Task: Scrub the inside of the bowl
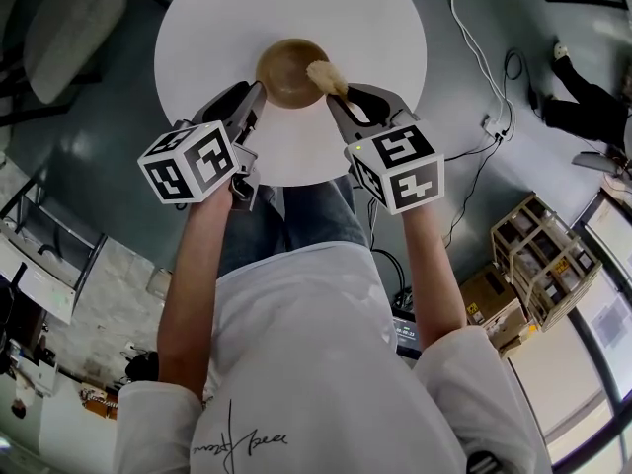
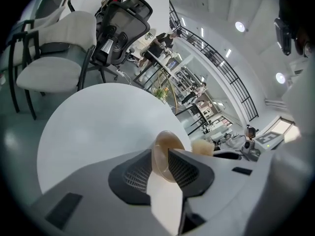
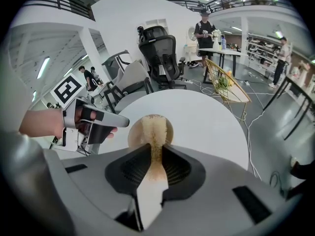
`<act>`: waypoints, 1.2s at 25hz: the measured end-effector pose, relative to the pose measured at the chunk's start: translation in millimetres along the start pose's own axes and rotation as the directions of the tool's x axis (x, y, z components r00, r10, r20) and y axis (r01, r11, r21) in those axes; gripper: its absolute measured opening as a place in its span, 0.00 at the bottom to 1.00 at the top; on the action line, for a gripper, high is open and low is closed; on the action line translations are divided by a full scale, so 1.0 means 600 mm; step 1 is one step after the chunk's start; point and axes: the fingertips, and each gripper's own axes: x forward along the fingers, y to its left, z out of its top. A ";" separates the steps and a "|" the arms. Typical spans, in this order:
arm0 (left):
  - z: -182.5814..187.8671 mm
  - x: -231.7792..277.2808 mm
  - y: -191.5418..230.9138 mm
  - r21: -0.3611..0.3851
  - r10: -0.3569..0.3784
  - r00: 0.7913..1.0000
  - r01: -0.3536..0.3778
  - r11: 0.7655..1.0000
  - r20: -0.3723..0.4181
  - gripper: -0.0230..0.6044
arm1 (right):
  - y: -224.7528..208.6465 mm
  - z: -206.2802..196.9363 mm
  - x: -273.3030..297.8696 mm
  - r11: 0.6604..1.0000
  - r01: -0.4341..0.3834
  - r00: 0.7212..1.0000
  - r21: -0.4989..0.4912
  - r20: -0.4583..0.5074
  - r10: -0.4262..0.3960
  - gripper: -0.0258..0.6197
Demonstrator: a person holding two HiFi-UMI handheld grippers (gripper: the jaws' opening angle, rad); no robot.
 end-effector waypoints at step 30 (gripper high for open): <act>-0.007 -0.134 -0.134 0.236 -0.143 0.989 0.149 0.960 -0.044 0.09 | 0.097 0.024 -0.111 0.997 0.030 0.988 0.078 0.149 -0.041 0.17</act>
